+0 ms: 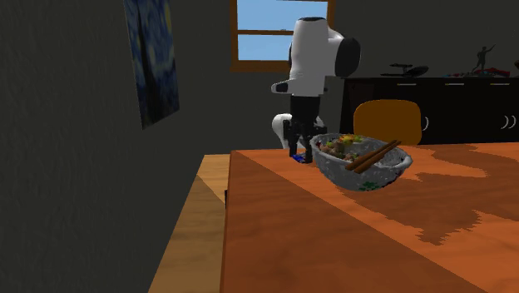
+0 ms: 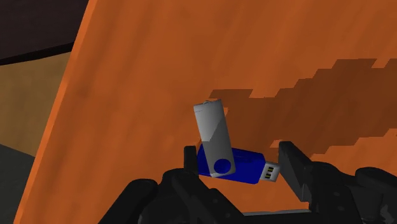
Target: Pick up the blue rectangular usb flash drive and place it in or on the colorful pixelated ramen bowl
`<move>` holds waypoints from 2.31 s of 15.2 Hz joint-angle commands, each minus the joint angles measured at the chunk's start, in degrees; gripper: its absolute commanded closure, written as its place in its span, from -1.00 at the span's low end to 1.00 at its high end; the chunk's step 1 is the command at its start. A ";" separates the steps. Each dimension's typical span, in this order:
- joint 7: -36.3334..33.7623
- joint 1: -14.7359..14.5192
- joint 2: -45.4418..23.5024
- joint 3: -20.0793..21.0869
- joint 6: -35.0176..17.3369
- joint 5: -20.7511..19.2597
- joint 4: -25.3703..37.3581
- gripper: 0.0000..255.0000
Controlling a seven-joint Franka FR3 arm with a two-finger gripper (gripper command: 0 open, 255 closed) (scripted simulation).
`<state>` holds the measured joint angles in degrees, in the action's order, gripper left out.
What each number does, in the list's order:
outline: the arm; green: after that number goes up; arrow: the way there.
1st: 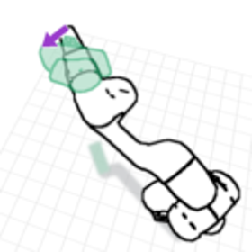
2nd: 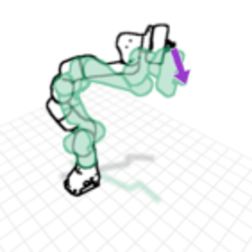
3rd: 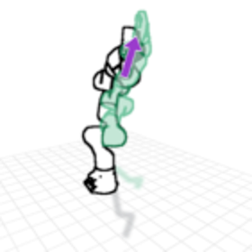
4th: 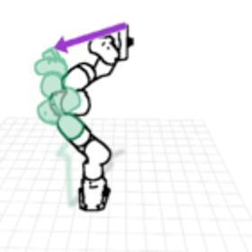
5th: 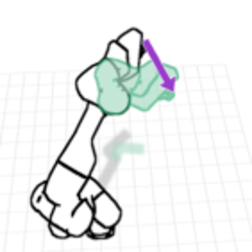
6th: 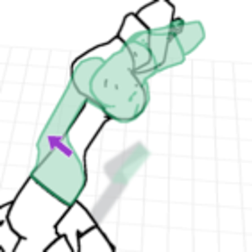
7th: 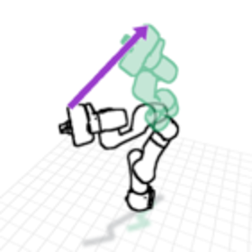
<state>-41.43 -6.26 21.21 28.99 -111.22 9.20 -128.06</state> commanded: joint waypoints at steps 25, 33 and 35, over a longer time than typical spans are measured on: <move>-0.43 0.99 -1.18 -1.80 19.55 -1.52 20.41 1.00; -2.51 1.23 -4.86 -0.44 24.31 -2.84 28.69 1.00; -5.83 0.92 -9.30 2.28 24.44 -4.54 32.94 1.00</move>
<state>-45.59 -5.24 14.35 29.91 -86.72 5.61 -97.32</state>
